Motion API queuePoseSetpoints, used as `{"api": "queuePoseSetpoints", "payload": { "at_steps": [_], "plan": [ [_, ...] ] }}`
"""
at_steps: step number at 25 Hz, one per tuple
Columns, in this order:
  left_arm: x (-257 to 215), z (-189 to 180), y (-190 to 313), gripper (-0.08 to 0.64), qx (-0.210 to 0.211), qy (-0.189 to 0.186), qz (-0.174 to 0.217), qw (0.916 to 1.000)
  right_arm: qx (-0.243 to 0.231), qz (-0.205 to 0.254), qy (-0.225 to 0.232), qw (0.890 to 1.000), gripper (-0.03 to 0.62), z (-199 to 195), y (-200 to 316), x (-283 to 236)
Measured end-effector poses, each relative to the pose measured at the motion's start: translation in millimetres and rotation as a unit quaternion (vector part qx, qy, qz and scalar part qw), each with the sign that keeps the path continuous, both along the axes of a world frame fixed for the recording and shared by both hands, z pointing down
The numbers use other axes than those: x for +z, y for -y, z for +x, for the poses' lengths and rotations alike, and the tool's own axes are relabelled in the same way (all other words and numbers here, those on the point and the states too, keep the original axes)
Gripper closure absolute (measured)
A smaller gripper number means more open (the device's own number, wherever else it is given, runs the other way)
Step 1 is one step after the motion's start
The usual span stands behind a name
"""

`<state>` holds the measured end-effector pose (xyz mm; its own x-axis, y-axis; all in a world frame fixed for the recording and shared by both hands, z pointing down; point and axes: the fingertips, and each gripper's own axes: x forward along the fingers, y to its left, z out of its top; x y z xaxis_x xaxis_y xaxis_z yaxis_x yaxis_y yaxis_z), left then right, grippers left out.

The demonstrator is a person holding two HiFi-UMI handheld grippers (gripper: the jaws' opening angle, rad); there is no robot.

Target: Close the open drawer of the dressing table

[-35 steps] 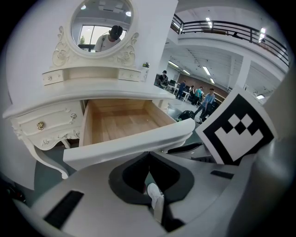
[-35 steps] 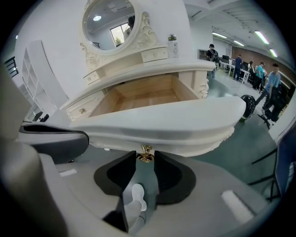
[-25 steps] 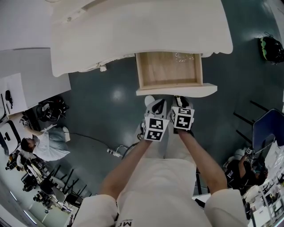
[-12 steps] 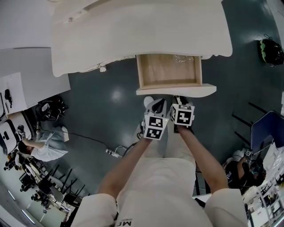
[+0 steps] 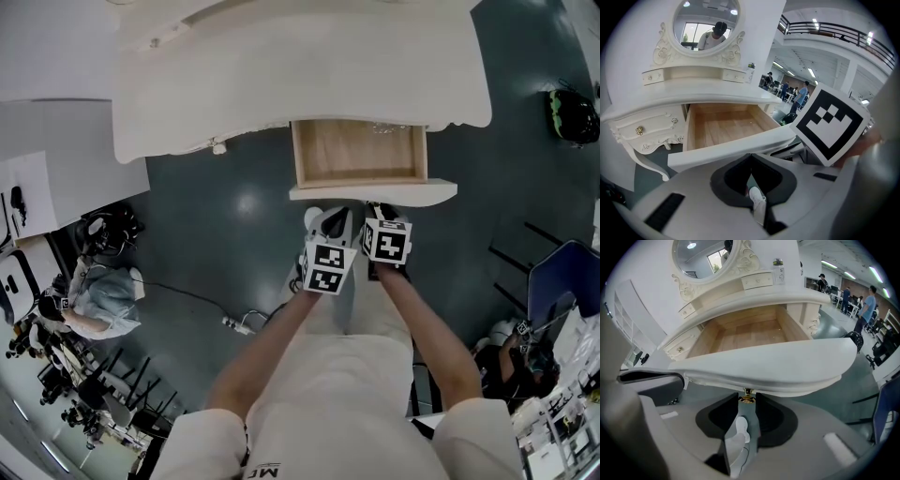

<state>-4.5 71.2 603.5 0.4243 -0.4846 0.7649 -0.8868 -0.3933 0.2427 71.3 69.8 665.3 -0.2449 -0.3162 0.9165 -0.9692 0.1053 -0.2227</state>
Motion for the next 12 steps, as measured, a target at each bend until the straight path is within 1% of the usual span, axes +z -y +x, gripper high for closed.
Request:
{"api": "queuePoseSetpoints", "payload": {
  "at_steps": [2, 6, 12],
  "plan": [
    [-1, -1, 2, 0.551, -0.001, -0.001, -0.003, 1.0000, -0.001, 0.001, 0.000, 1.000, 0.479, 0, 4, -1],
    [-3, -5, 8, 0.551, -0.006, 0.000, 0.004, 1.0000, 0.000, 0.000, -0.001, 1.000, 0.479, -2, 8, -1],
    [1, -12, 17, 0.551, -0.019, 0.005, 0.003, 0.9998, -0.001, -0.002, 0.001, 1.000, 0.479, -1, 19, 0]
  ]
}}
